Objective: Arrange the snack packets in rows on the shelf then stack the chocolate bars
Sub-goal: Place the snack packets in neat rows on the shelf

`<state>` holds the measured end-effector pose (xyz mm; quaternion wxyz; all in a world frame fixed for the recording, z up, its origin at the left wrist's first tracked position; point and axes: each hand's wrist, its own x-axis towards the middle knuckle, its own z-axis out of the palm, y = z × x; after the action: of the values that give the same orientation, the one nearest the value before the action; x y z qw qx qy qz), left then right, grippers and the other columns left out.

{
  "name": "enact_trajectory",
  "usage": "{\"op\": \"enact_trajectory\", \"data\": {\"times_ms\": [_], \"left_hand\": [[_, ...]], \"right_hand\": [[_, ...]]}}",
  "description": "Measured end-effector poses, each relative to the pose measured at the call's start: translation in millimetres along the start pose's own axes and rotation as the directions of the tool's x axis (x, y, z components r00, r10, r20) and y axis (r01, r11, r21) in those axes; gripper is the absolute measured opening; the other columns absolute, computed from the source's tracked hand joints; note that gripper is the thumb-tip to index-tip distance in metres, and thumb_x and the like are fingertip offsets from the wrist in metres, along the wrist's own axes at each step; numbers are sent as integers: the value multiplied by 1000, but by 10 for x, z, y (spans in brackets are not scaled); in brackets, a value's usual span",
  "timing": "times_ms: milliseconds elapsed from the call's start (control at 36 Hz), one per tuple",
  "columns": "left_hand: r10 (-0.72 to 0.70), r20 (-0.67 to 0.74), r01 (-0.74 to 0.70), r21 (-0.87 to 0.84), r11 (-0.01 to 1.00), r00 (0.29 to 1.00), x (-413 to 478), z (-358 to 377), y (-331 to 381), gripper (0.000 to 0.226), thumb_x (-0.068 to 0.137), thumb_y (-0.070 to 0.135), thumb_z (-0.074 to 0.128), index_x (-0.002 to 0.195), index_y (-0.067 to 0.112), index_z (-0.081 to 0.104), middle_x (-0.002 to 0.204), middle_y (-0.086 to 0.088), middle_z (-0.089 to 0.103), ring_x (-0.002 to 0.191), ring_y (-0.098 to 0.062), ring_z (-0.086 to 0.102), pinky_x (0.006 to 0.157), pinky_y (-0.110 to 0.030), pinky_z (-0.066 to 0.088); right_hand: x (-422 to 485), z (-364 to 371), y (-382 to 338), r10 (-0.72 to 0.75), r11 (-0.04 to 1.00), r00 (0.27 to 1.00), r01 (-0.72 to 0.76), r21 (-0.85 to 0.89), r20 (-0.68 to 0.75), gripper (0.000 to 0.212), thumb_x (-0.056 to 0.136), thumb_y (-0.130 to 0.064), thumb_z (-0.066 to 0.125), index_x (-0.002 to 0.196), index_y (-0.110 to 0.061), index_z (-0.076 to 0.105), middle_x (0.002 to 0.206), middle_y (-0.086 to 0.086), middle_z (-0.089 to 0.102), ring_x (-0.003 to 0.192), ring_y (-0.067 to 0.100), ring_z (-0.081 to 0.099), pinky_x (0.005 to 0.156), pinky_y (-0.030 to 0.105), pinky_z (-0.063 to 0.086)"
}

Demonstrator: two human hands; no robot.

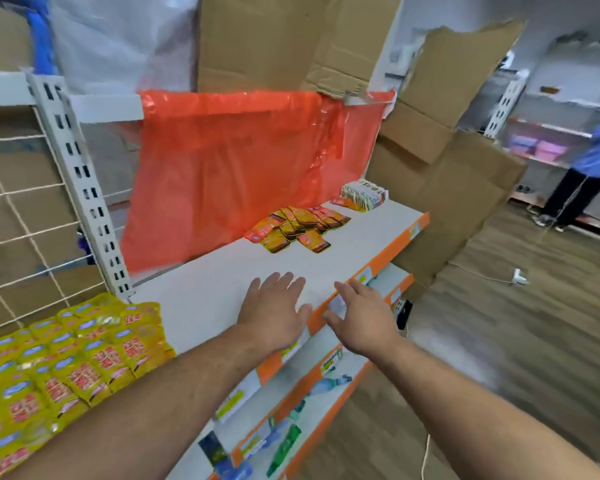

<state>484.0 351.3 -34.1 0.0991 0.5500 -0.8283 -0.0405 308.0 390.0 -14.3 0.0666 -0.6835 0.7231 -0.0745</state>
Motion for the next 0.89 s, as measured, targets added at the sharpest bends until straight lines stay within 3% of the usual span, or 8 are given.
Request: {"op": "enact_trajectory", "data": {"times_ms": [250,556,694,889], "left_hand": [[35,45,-34,-16,999,998,837,147,-75,61,100,54,31,155,28,24,162,2,23,149,-22,17,121,-46,13],[27,27,-26,-33,999,999,1697,284,47,59,98,54,34,153,32,28,161,0,27,149,-21,20,120,-47,14],[-17,-10,17,3,1000,1000,2093,367,137,56,98,52,36,149,30,34,157,2,33,144,-20,26,118,-44,16],[-141,-35,140,-27,990,989,2782,519,401,58,99,49,38,151,25,33,158,0,33,146,-22,25,119,-40,17]], "right_hand": [[738,49,238,59,998,998,-59,12,11,68,96,-51,51,155,-23,31,161,9,26,148,30,22,118,44,27],[1571,6,684,40,998,999,-41,39,26,68,97,-50,49,155,-23,29,163,8,24,149,27,20,120,38,25],[2116,70,959,-25,999,999,24,36,29,72,92,-56,51,153,-23,34,160,8,31,148,27,24,117,43,30],[3032,53,1425,-154,986,986,149,75,57,72,93,-52,55,154,-21,33,161,8,28,148,27,23,117,42,30]]}}
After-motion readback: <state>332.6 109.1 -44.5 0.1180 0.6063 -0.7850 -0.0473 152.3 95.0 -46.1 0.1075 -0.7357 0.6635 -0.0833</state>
